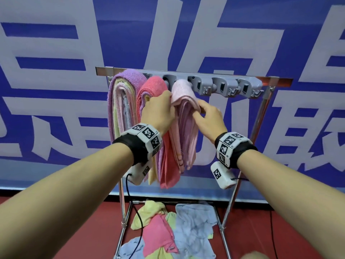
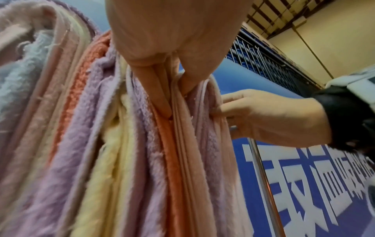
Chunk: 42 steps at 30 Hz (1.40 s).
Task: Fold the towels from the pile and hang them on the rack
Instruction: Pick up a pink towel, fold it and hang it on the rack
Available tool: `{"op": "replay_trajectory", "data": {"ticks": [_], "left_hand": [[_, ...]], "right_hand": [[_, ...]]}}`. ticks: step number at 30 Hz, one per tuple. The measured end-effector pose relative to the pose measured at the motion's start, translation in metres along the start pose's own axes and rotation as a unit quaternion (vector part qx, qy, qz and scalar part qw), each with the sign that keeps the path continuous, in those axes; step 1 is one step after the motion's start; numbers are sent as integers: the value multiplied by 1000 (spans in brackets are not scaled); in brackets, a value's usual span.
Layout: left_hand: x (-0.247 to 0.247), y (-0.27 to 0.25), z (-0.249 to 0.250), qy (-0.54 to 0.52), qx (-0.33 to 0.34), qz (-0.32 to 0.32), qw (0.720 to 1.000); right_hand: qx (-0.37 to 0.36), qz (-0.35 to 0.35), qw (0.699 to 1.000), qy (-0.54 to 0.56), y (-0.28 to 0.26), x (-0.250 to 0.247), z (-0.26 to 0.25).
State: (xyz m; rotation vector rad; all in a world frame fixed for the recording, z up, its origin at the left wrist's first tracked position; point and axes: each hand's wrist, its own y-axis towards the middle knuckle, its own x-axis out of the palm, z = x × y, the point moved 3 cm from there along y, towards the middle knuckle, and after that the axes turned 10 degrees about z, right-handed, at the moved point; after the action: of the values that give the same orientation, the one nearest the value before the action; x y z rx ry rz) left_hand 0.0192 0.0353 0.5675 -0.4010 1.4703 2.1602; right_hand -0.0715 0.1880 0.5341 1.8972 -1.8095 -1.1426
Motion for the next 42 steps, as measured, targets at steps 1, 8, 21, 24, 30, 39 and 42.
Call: {"op": "replay_trajectory", "data": {"ticks": [1,8,21,24,30,39,42], "left_hand": [[-1,3,0,-10,-8,18,1000],[2,43,15,-51,-130,-8,990],[11,-35,-5,46,74,-31,996],[10,-43,-12,19,113,2,993],[21,-53,-26,130,194,-19,972],[19,-40,-13,251,165,-93,949],[21,-39,-9,193,172,-102,961]], "right_hand": [[-9,-4,1000,-11,3,-1,0],[-51,6,996,-77,17,-5,8],[19,-51,995,-81,-1,0,31],[76,-109,991,-19,-18,20,23],[125,-41,989,-73,-24,47,14],[106,-20,991,-81,-18,16,18],[81,-28,993,-75,-16,2,18]]}}
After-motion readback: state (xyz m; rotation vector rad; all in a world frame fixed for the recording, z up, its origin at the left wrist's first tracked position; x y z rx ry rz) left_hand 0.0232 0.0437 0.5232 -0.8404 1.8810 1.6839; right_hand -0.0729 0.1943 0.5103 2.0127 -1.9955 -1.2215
